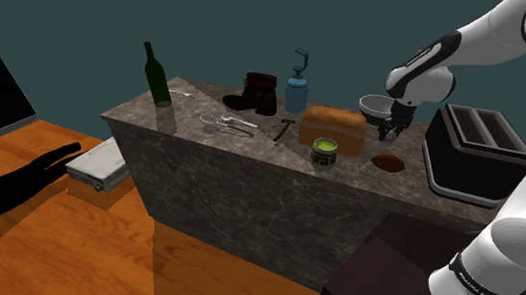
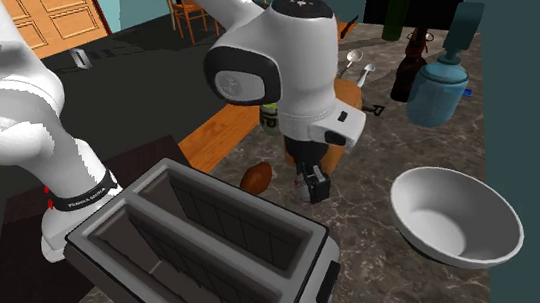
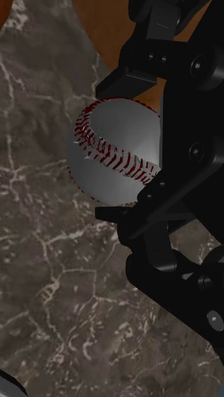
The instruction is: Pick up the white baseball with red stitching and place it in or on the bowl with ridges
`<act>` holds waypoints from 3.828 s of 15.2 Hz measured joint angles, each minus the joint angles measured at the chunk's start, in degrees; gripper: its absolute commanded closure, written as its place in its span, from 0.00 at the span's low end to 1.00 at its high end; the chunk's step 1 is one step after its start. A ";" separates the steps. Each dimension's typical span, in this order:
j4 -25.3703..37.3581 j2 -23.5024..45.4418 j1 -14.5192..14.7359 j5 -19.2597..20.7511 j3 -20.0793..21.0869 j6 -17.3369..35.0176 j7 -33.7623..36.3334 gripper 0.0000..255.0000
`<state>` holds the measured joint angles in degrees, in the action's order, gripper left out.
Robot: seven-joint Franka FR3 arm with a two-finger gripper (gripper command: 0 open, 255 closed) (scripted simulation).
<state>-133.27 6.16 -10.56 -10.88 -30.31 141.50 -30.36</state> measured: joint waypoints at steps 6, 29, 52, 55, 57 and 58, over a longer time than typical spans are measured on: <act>1.29 -3.73 0.41 3.66 -0.55 -4.28 2.86 1.00; 14.11 -7.71 0.04 7.52 -1.31 -20.39 5.27 1.00; 71.62 37.47 -18.61 -13.14 1.84 -38.21 -6.43 1.00; 69.85 37.89 -18.38 -13.41 1.98 -36.15 -6.89 1.00; 68.17 37.86 -17.99 -13.55 2.04 -34.58 -7.16 1.00; 67.39 37.97 -17.76 -13.64 2.10 -33.74 -7.22 1.00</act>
<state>-65.88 44.13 -28.32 -24.52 -28.21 107.76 -37.59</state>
